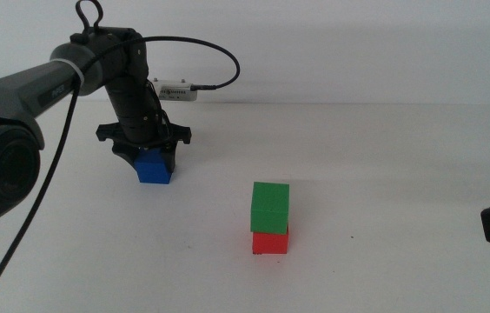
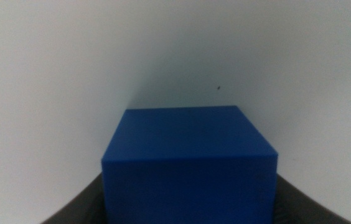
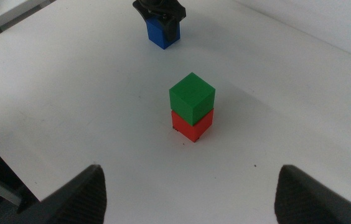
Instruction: Stack red cubes first, then green, then blue cubes in a specific spot.
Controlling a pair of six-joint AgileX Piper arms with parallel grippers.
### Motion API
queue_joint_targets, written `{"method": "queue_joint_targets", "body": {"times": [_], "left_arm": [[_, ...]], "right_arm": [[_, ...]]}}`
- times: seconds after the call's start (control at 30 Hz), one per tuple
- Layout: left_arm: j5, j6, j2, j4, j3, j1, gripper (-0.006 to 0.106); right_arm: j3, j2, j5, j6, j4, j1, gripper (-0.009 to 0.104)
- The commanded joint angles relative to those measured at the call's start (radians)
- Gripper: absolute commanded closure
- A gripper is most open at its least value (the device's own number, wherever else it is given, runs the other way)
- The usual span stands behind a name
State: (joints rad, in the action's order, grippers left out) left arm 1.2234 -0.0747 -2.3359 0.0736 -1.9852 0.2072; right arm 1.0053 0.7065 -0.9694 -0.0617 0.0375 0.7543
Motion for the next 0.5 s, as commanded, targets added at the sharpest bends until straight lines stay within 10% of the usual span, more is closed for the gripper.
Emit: {"method": "queue_joint_targets", "body": {"times": [0.0,0.13,0.47], "left_arm": [[-0.002,-0.006,0.016,0.012,-0.003,0.003,0.074],[-0.002,-0.022,0.116,0.012,0.021,0.005,0.102],[-0.002,-0.531,0.579,-0.113,0.374,0.230,0.102]], "right_arm": [[-0.004,-0.003,0.004,0.011,0.007,-0.008,0.014],[-0.004,-0.003,0.004,0.011,0.007,-0.008,0.014],[-0.004,-0.003,0.004,0.011,0.007,-0.008,0.014]]}}
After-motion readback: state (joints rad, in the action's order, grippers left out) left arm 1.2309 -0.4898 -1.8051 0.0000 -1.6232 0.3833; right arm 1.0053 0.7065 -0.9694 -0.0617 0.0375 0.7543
